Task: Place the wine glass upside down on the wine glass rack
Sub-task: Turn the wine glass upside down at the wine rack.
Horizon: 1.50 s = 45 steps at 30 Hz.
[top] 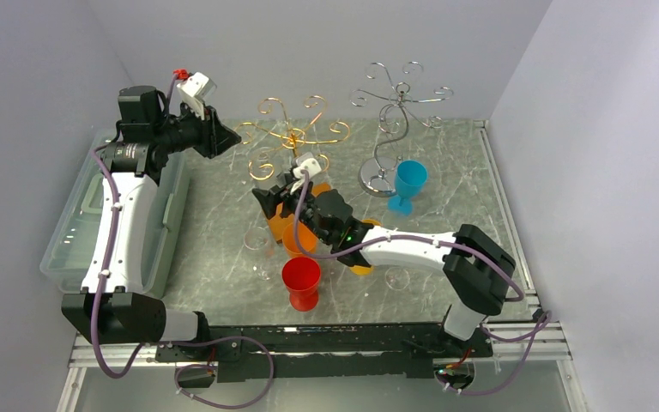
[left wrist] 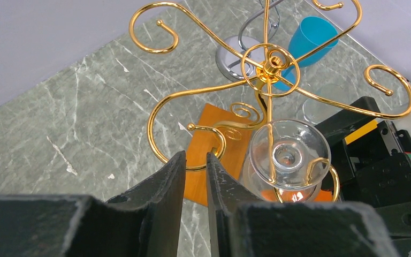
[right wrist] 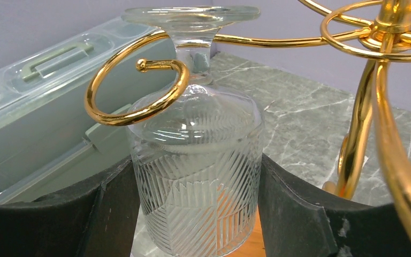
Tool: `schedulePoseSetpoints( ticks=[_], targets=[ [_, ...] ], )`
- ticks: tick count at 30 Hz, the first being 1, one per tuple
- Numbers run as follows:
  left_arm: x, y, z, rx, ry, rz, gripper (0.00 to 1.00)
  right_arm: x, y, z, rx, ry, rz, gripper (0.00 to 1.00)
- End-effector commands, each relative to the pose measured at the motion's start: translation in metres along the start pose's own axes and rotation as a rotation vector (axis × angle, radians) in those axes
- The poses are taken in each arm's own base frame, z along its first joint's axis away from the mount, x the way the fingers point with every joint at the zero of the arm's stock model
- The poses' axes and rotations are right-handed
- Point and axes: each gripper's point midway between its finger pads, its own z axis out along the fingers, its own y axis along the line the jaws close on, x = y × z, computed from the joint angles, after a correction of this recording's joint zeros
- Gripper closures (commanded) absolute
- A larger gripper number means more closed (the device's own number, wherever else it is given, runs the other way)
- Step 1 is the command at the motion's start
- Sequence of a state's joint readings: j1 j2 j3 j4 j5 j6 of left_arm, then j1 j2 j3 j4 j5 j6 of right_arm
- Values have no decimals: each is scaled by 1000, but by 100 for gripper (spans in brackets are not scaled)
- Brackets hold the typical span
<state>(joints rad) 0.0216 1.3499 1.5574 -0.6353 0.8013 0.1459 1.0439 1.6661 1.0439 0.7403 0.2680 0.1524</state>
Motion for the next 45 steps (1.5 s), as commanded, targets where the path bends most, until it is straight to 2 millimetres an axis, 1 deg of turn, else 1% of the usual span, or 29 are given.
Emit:
schedulePoseSetpoints(
  ticks=[1,4,7,11,15,21,26,28,32,34,36,37,40,41,43,45],
  targets=[
    [-9,-14,-7,34,-22,48,74,-36,14,8,-49,-113,9,91],
    [-9,-14,-6,35,-22,46,74,-39,18,8,-67,-120,-10,91],
    [-9,-13,-5,32,-22,47,74,-39,26,5,-99,-146,-55,92],
    [-7,-11,-4,25,-17,49,74,-31,35,0,-153,-150,-124,93],
    [-5,-7,-2,14,-11,51,74,-28,42,-6,-203,-169,-190,93],
    [-5,-3,0,-6,-7,49,74,-31,34,-16,-175,-205,-194,94],
    [-4,6,2,-41,5,42,75,-41,31,-30,-161,-302,-181,94],
    [-3,-1,8,-27,16,46,75,-40,28,-31,-143,-310,-159,94],
    [0,1,10,-40,28,49,76,-38,17,-33,-87,-313,-113,92],
    [-1,1,10,-42,28,51,76,-35,16,-33,-83,-301,-109,88],
    [-1,2,10,-43,28,48,76,-29,16,-32,-86,-280,-109,67],
    [-2,1,10,-44,26,47,76,-27,15,-32,-82,-271,-110,59],
    [-4,0,10,-38,23,39,75,-22,13,-32,-70,-228,-109,43],
    [-5,0,10,-36,23,35,75,-19,12,-33,-68,-209,-112,38],
    [-5,-1,10,-32,22,32,75,-23,12,-36,-71,-195,-118,30],
    [-5,-1,10,-33,21,31,75,-26,12,-41,-76,-185,-126,26]
  ],
)
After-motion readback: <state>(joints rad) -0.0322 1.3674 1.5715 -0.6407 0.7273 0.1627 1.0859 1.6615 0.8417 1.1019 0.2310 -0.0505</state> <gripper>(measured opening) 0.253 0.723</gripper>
